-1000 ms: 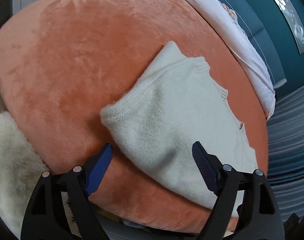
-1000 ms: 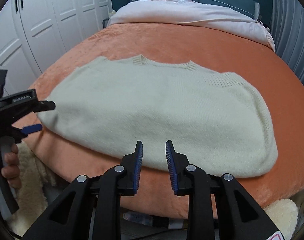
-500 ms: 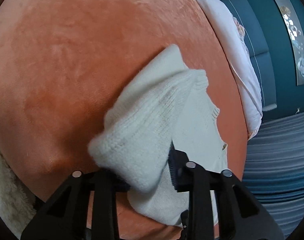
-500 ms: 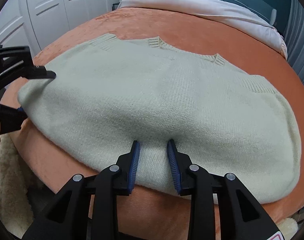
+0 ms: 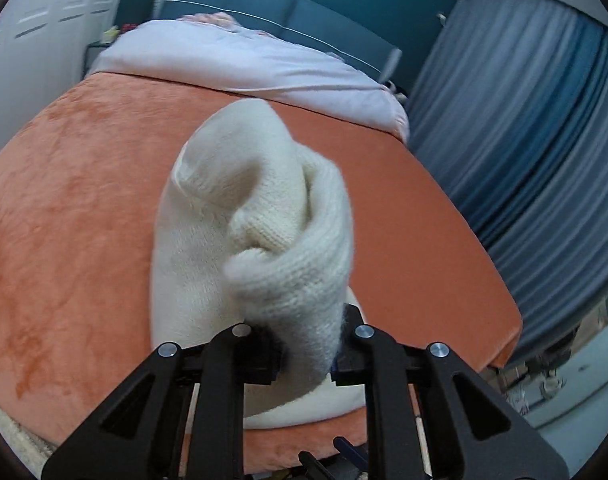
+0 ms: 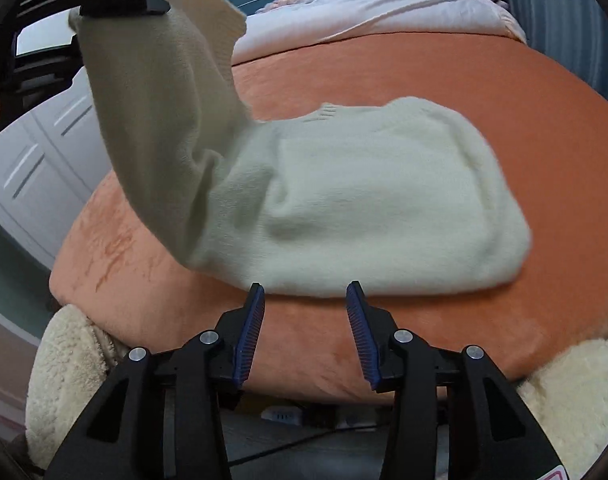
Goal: Fold small clothes
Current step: 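Grasp the sweater side with the left tool and fold it over the body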
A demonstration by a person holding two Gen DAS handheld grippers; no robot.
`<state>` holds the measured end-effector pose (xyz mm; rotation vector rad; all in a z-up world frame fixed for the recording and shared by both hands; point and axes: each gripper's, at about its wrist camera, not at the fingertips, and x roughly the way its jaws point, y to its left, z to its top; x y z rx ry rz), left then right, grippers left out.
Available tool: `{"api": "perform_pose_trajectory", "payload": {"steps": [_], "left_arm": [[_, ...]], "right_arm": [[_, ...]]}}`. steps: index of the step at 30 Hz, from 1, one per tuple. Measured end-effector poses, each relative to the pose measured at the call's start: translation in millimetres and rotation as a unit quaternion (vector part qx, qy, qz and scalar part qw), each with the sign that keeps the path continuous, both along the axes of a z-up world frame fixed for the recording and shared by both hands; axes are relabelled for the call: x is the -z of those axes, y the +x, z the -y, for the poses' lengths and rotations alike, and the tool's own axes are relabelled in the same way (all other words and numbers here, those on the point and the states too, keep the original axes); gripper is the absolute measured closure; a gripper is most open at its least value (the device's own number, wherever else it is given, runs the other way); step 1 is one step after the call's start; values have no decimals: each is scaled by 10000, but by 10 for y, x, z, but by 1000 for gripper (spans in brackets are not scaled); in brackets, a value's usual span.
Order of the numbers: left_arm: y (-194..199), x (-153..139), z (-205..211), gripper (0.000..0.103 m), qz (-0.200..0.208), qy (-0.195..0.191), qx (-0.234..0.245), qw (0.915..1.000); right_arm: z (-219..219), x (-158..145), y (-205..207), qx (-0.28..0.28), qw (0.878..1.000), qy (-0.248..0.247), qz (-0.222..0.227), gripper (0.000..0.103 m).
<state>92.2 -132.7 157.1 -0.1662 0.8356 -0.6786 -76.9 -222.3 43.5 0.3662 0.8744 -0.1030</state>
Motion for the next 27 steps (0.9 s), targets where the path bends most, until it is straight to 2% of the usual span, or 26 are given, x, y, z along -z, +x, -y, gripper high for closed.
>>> {"api": "perform_pose_trajectory", "payload": {"steps": [2, 5, 7, 9, 11, 12, 16, 19, 22, 27], "left_arm": [[-163, 198, 434, 85, -115, 274, 425, 9987], [-311, 782, 985, 79, -562, 953, 940, 9894], [-401, 1047, 1063, 78, -856, 1269, 864, 9844], [-540, 993, 917, 68, -598, 1003, 734, 9904], [-627, 872, 731, 42, -305, 957, 687, 9926], [-656, 801, 620, 37, -138, 1013, 607, 9929], [-737, 644, 173, 22, 324, 1359, 168, 9900], [-561, 753, -36, 20, 184, 1796, 8, 9836], [-485, 953, -140, 20, 68, 2145, 29, 9767], [-482, 1148, -166, 19, 34, 2325, 107, 9725]], "right_arm": [[308, -31, -204, 413, 9991, 123, 24, 61], [711, -32, -435, 928, 9953, 292, -31, 59], [896, -9, -523, 1164, 9922, 445, -43, 59], [1032, -18, -572, 1297, 9901, 528, -41, 58], [1098, -65, -594, 1311, 9901, 497, 34, 52], [1131, -82, -598, 1300, 9903, 487, 65, 47], [1231, -108, -464, 1115, 9905, 769, 223, 46], [1349, -147, -353, 1068, 9860, 1225, 382, 45], [1345, -167, -199, 1023, 9792, 1668, 531, 39], [1224, -186, 86, 1003, 9799, 1685, 380, 38]]}}
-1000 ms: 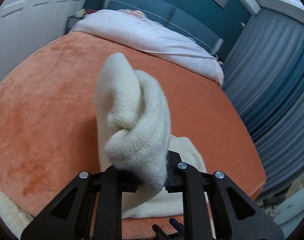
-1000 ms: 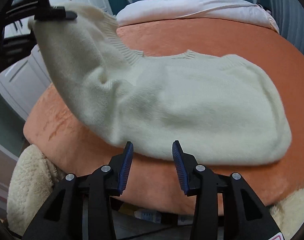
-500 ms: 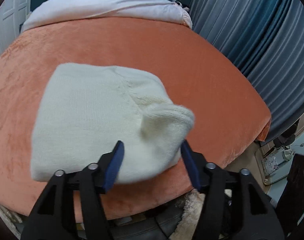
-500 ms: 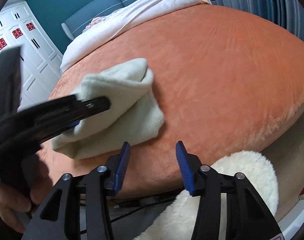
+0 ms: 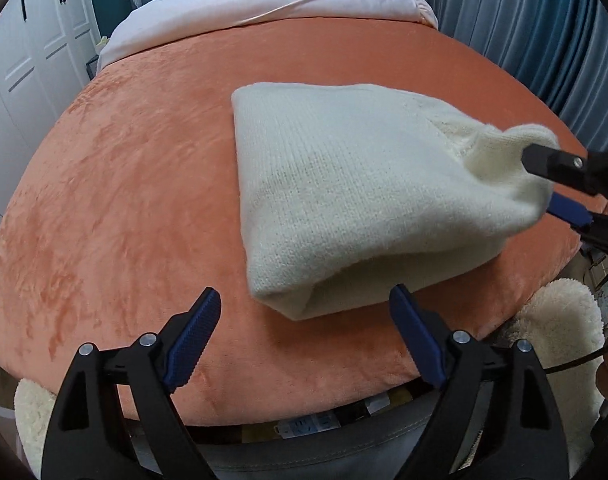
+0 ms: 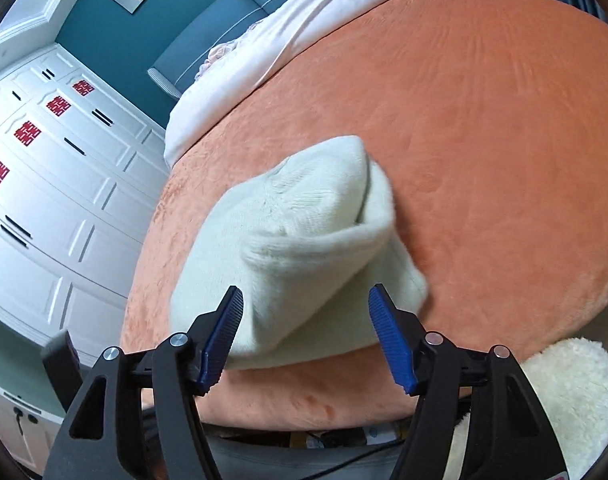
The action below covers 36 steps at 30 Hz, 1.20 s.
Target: Fold small clothes
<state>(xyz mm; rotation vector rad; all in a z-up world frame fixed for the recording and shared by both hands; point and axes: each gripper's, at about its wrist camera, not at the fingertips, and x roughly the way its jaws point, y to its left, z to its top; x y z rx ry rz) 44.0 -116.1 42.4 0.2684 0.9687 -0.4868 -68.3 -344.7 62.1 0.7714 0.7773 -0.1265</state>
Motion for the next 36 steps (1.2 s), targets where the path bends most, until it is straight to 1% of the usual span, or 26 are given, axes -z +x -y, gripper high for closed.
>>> {"api": "perform_pose_trajectory", "payload": {"steps": [1, 2, 3, 4, 5, 6, 8, 9, 10, 11, 12, 13, 14, 15, 16, 17, 19, 22, 23, 27, 30, 32, 33, 34, 35, 36], "left_arm": [[-3, 36, 3, 22, 37, 80, -46, 10000], [24, 67, 19, 39, 42, 191, -141, 9997], [63, 115, 15, 51, -56, 298, -260, 9992], [124, 153, -4, 65, -198, 328, -417, 9984], [192, 164, -59, 66, -351, 214, -604, 9973], [229, 156, -113, 66, -428, 106, -750, 9962], [248, 171, -136, 66, -454, 109, -753, 9961], [241, 198, -123, 66, -448, 180, -755, 9960], [237, 237, -114, 66, -464, 214, -770, 9957], [238, 282, -102, 65, -508, 231, -775, 9954], [235, 333, -86, 65, -589, 260, -774, 9949], [240, 370, -84, 64, -623, 309, -800, 9944], [229, 385, -88, 63, -632, 345, -826, 9940], [212, 380, -109, 62, -638, 342, -838, 9938], [193, 362, -133, 60, -647, 308, -836, 9939], [181, 335, -164, 58, -661, 259, -831, 9940], [118, 234, -230, 59, -668, 111, -840, 9942], [-7, -41, -332, 56, -483, -268, -790, 9953], [-37, -144, -347, 52, -374, -397, -821, 9951], [67, -435, -195, 41, 86, -663, -908, 9936], [351, -310, 33, 40, -48, -517, -933, 9943], [445, -142, 143, 33, -215, -340, -965, 9945], [451, -94, 159, 29, -222, -328, -993, 9943], [444, -58, 184, 22, -239, -313, -939, 9948], [425, -13, 222, 21, -286, -271, -837, 9957], [407, 28, 243, 21, -320, -206, -797, 9961]], "right_arm": [[-15, 9, 60, -10, 10000, -39, -40, 38], [-30, 30, 166, -58, 9998, -112, -153, 44], [-46, 44, 269, -103, 9995, -203, -229, 81], [-68, 6, 333, -171, 9991, -299, -259, 84], [-79, -110, 348, -155, 9991, -392, -102, 85], [-77, -272, 285, -148, 9984, -404, 355, 88], [-46, -489, 146, -305, 9919, -315, 1196, 91], [-17, -469, 93, -311, 9908, -245, 1293, 91], [17, -339, 77, -240, 9929, -214, 1146, 91], [61, -119, 102, -138, 9970, -246, 722, 91], [118, 200, 155, -41, 9996, -292, 19, 91], [164, 464, 169, 4, 9987, -160, -481, 89], [211, 666, 102, 119, 9978, 178, -633, 86], [239, 708, -3, 281, 9974, 450, -479, 82], [242, 671, -82, 384, 9973, 480, -409, 78], [228, 602, -136, 442, 9977, 315, -409, 71], [179, 408, -241, 487, 9977, -242, -410, 70], [26, 9, -399, 581, 9888, -1352, -244, 77], [-37, -110, -401, 439, 9863, -1585, -106, 82], [-269, -391, -165, -306, 9809, -1877, 405, 87], [-310, -318, 222, -817, 9776, -1905, 375, 89], [-313, -168, 449, -1073, 9731, -2039, 87, 93], [-244, -14, 559, -1006, 9715, -2136, -191, 101], [-117, 147, 604, -768, 9712, -2190, -533, 103], [-15, 262, 640, -575, 9751, -2025, -703, 103], [171, 409, 599, -303, 9839, -1604, -723, 103]]}}
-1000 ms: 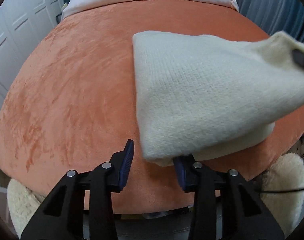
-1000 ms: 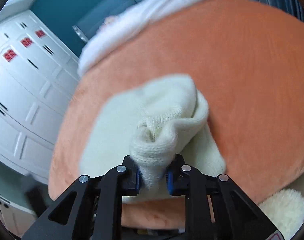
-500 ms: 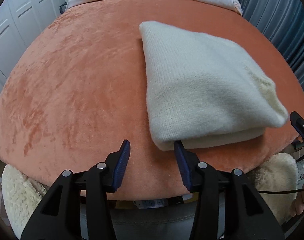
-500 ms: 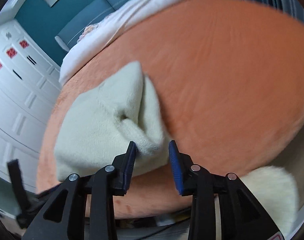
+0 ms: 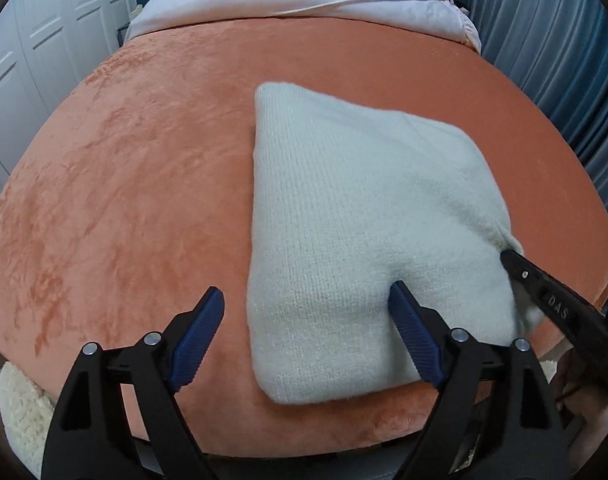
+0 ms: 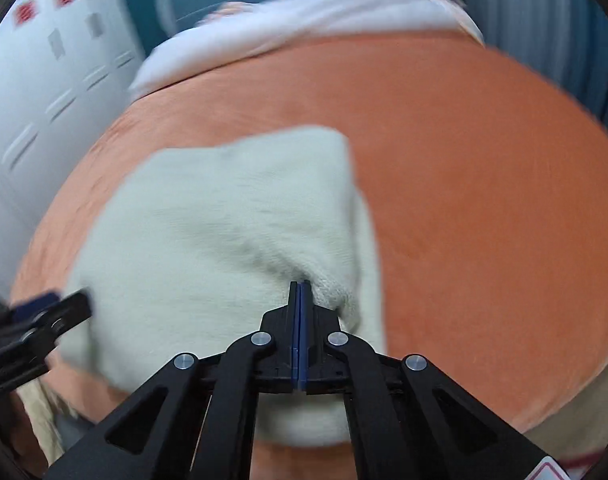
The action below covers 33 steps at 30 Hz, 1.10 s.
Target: Fold small clothes
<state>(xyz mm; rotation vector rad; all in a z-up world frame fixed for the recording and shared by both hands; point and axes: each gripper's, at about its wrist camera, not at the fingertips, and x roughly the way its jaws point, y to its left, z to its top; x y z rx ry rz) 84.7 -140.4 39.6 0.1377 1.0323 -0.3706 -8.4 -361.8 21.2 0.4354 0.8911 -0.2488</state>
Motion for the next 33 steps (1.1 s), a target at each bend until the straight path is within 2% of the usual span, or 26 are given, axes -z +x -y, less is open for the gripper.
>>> {"api": "perform_pose_trajectory", "payload": {"steps": [2, 6, 7, 8, 9, 10, 14, 18, 26, 33], "left_arm": [[-41, 73, 25, 21, 31, 242, -42, 9997], [-16, 161, -52, 20, -114, 171, -136, 9997], [-24, 162, -51, 19, -98, 185, -126, 9997], [-27, 175, -39, 19, -93, 230, -88, 9997], [-39, 191, -17, 19, -118, 284, -34, 9995], [-65, 184, -8, 19, -91, 320, -43, 9994], [-189, 44, -28, 20, 2, 369, 41, 9993], [-357, -66, -72, 20, 83, 375, 110, 9992], [-483, -60, -60, 20, 27, 426, 143, 9990], [-516, -62, -90, 20, 55, 403, 100, 9991]], "right_arm": [[61, 62, -82, 307, 9990, 310, -22, 103], [-301, -263, -258, 82, 9995, -181, 253, 103], [-320, -238, -301, 109, 9994, -236, 228, 103], [-309, -121, -321, 175, 9995, -254, -1, 103], [-278, 63, -318, 155, 9994, -129, -269, 103], [-211, 152, -325, 147, 9994, -35, -322, 103], [-157, -69, -477, 263, 9992, 284, -140, 102], [-256, -248, -798, 237, 9996, 159, 20, 92], [-308, 23, -1203, 508, 9963, 636, -293, 92], [-410, 22, -1185, 330, 9973, 558, -336, 90]]}}
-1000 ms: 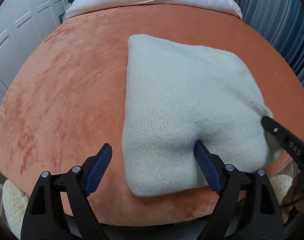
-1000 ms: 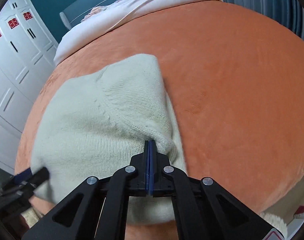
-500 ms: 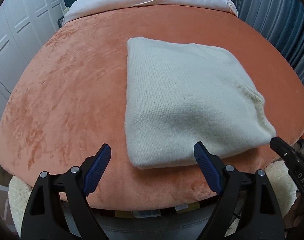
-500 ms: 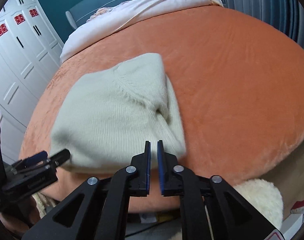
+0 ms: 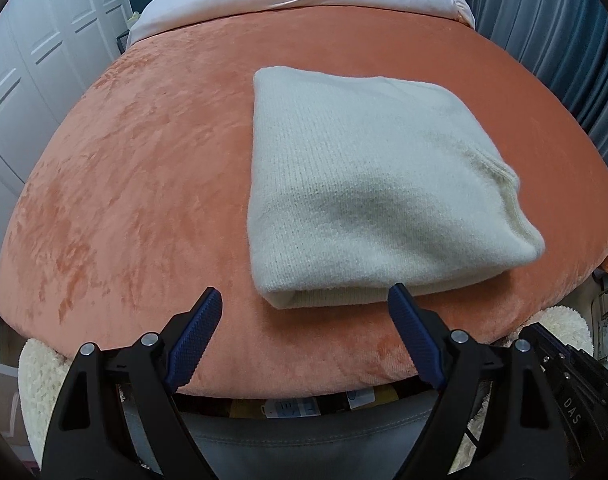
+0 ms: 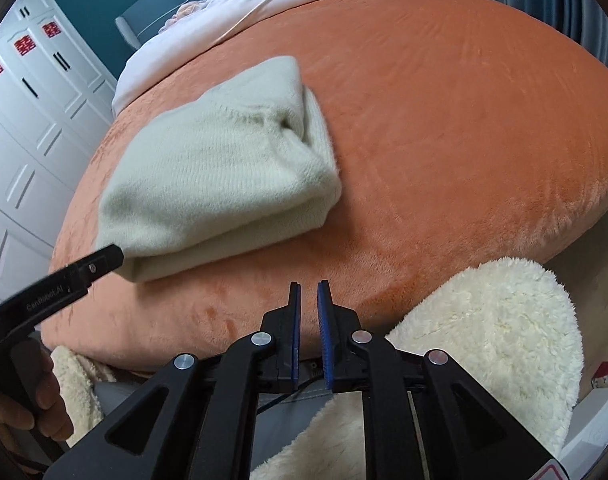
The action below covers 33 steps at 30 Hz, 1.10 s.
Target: Fold small clothes
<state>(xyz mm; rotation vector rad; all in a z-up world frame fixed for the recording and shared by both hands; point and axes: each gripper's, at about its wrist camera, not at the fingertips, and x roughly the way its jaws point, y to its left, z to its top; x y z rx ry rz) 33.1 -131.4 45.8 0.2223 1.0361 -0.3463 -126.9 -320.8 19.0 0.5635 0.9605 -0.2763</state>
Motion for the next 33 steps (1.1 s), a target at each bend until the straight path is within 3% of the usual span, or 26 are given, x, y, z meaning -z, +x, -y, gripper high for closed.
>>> {"api": "perform_pose_trajectory", "payload": {"steps": [2, 6, 15, 16, 17, 18, 24, 27, 29, 32, 33], "left_arm": [[-2, 2, -9, 20, -36, -35, -13, 10000], [2, 10, -54, 20, -167, -158, -58, 9997], [-4, 20, -239, 19, -221, -246, -166, 9993], [11, 4, -253, 19, -187, -240, -200, 9993], [37, -25, -266, 19, -146, -273, -231, 9993], [70, -64, -276, 19, -103, -319, -260, 9991], [395, -223, -256, 19, 193, -341, -567, 9976], [555, -24, -288, 17, -37, 26, -753, 9972], [577, 99, -359, 14, -155, -42, -776, 9969], [552, 185, -314, 13, -67, 282, -556, 9980], [530, 144, -320, 13, 17, 263, -530, 9982]], "right_arm": [[-28, -3, 17, -57, 10000, -59, -27, 87], [-17, -46, -21, 77, 9999, -126, 43, 69], [8, -70, -47, 220, 9995, -216, 37, 61], [-12, -86, -39, 171, 9995, -273, 54, 62], [-35, -116, -19, 76, 9995, -299, 110, 76], [-62, -167, 12, -70, 9993, -286, 249, 103], [-282, -604, 494, -805, 9914, -548, 868, 102], [-393, -669, 812, -977, 9890, -570, 951, 102], [-526, -551, 1046, -1228, 9872, -564, 851, 101], [-724, 77, 1380, -1735, 9838, -443, -70, 102], [-735, 223, 1381, -1740, 9839, -395, -36, 102]]}}
